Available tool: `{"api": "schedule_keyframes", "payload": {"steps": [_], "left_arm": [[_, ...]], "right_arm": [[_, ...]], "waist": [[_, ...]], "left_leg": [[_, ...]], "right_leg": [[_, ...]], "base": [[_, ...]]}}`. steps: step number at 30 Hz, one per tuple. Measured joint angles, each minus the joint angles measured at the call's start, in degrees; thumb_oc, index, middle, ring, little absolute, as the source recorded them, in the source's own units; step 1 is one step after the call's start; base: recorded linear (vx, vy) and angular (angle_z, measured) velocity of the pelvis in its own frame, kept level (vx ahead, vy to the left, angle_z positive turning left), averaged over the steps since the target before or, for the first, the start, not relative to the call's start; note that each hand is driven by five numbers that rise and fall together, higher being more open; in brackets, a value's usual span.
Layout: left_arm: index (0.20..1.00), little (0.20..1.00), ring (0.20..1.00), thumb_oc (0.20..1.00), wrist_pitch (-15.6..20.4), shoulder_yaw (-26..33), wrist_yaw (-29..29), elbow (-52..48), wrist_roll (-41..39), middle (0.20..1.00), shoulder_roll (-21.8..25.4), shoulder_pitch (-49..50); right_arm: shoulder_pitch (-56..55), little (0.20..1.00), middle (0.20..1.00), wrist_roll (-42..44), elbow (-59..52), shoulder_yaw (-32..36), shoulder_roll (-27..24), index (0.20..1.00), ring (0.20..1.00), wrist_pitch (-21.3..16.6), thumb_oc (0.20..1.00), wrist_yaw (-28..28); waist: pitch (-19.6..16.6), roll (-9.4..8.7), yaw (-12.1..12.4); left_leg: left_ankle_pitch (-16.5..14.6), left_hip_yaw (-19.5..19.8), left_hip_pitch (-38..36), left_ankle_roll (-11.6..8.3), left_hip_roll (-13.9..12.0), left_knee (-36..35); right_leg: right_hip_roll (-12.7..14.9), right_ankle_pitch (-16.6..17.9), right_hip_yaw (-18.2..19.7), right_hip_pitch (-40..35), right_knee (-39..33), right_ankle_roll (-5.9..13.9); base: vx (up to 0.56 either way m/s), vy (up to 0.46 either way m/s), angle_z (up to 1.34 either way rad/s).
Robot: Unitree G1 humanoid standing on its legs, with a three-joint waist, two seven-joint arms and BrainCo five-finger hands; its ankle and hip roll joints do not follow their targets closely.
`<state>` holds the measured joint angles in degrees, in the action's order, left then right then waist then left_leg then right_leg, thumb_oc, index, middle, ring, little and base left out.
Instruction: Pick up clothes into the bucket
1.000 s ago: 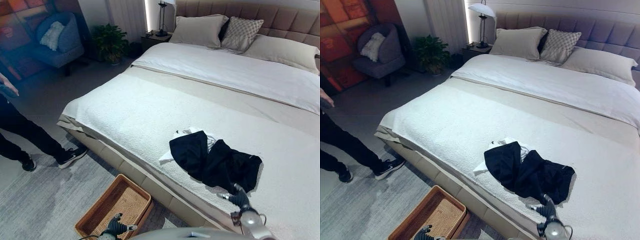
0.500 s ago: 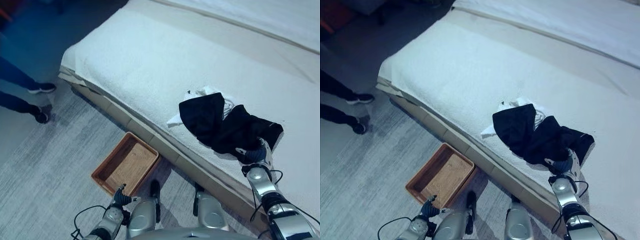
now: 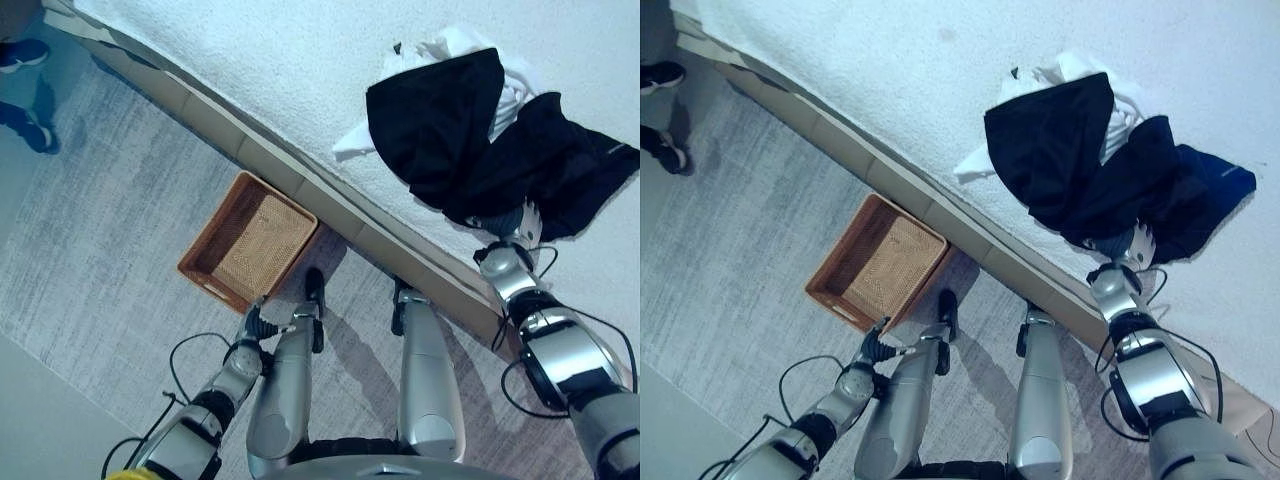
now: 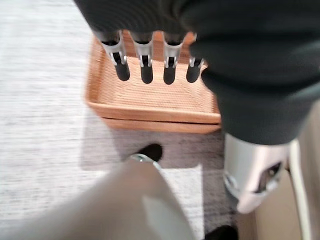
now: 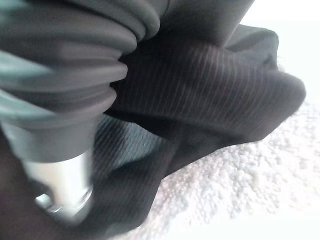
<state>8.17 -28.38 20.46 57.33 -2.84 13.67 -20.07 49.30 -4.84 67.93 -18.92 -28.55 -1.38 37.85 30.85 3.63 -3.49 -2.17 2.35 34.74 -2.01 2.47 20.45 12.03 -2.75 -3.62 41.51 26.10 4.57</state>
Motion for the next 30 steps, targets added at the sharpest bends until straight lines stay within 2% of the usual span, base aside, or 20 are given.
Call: {"api": "schedule_keyframes", "payload": {"steps": [3,10,14,18,22,26,28,30], "left_arm": [[1.000,1.000,1.000,1.000,0.04,-0.47,0.21,-1.60,-1.76,1.000,-1.39,-0.93],[1.000,1.000,1.000,1.000,0.16,-0.85,1.72,-3.59,-3.05,1.000,-1.39,-0.95],[1.000,1.000,1.000,1.000,0.42,-0.62,1.90,-3.76,-3.02,1.000,-1.38,-0.93],[1.000,1.000,1.000,1.000,0.59,0.39,1.88,-3.09,-2.97,1.000,-1.32,-0.70],[1.000,1.000,1.000,1.000,0.66,1.82,1.65,-4.01,-2.96,1.000,-1.09,0.25],[1.000,1.000,1.000,1.000,1.51,2.88,-0.16,-13.58,-6.00,1.000,0.83,2.66],[1.000,1.000,1.000,1.000,2.17,3.04,-0.93,-15.05,-7.20,1.000,1.25,2.00],[1.000,1.000,1.000,1.000,1.95,3.12,-2.44,-22.44,-9.30,1.000,3.04,3.21]], "right_arm": [[2.51,0.200,0.200,0.05,-0.06,-0.25,-2.58,0.200,0.200,0.03,0.200,0.03],[2.73,0.200,0.200,2.84,-3.30,0.01,-3.48,0.200,0.200,0.01,0.200,-0.46],[1.24,0.200,0.200,4.95,-12.99,0.24,-5.13,0.200,0.200,-0.30,0.200,0.00],[-0.41,0.200,0.200,5.66,-19.36,0.35,-5.86,0.200,0.200,-0.93,0.200,0.27],[-2.85,0.200,0.200,5.70,-30.41,2.32,-6.24,0.200,0.200,-2.22,0.200,0.54],[-4.97,0.200,0.200,5.51,-37.98,4.86,-5.88,0.200,0.200,-3.30,0.200,0.47],[-5.09,0.200,0.200,5.50,-38.52,4.85,-5.86,0.200,0.200,-3.50,0.200,0.14],[-6.78,0.200,0.200,5.50,-41.47,5.27,-5.95,0.200,0.200,-3.36,0.200,-1.30]], "waist": [[0.02,-0.03,-0.19],[0.00,-0.06,-0.24],[0.05,-0.24,-0.40],[0.06,-1.31,-0.46],[0.01,-3.37,-0.46],[-0.08,-5.74,-0.10],[-0.17,-6.14,-0.17],[-0.22,-6.31,-0.31]], "left_leg": [[0.00,-0.14,2.07,0.01,0.00,0.94],[0.13,-0.26,2.01,-0.23,-0.11,1.06],[0.14,-0.46,1.46,-0.26,-0.18,1.00],[0.12,-0.75,-2.00,-0.22,-0.56,-0.05],[0.16,-1.89,-7.79,-0.18,-1.44,-2.60],[0.85,-3.15,-14.18,0.47,-1.82,-6.41],[0.91,-3.48,-15.93,0.59,-1.96,-7.22],[1.23,-3.86,-18.37,0.74,-1.80,-8.89]], "right_leg": [[-0.02,0.33,0.17,1.99,0.63,-0.10],[-0.20,0.97,0.27,2.01,0.68,-0.27],[-0.57,1.71,0.67,1.39,-0.07,-0.39],[-1.18,2.73,0.86,-2.21,-2.14,-0.59],[-2.25,4.53,1.08,-8.57,-7.10,-0.18],[-2.80,7.01,1.42,-15.60,-13.40,0.62],[-2.80,7.44,1.51,-17.74,-15.21,0.95],[-2.81,8.60,1.53,-20.41,-17.63,1.30]], "base": [[0.00,0.000,0.00],[0.00,0.000,0.00],[-0.02,0.013,-0.08],[-0.03,0.010,-0.09],[-0.02,-0.007,-0.16],[0.02,-0.001,-0.14],[0.02,0.002,-0.09],[0.05,-0.006,-0.07]]}}
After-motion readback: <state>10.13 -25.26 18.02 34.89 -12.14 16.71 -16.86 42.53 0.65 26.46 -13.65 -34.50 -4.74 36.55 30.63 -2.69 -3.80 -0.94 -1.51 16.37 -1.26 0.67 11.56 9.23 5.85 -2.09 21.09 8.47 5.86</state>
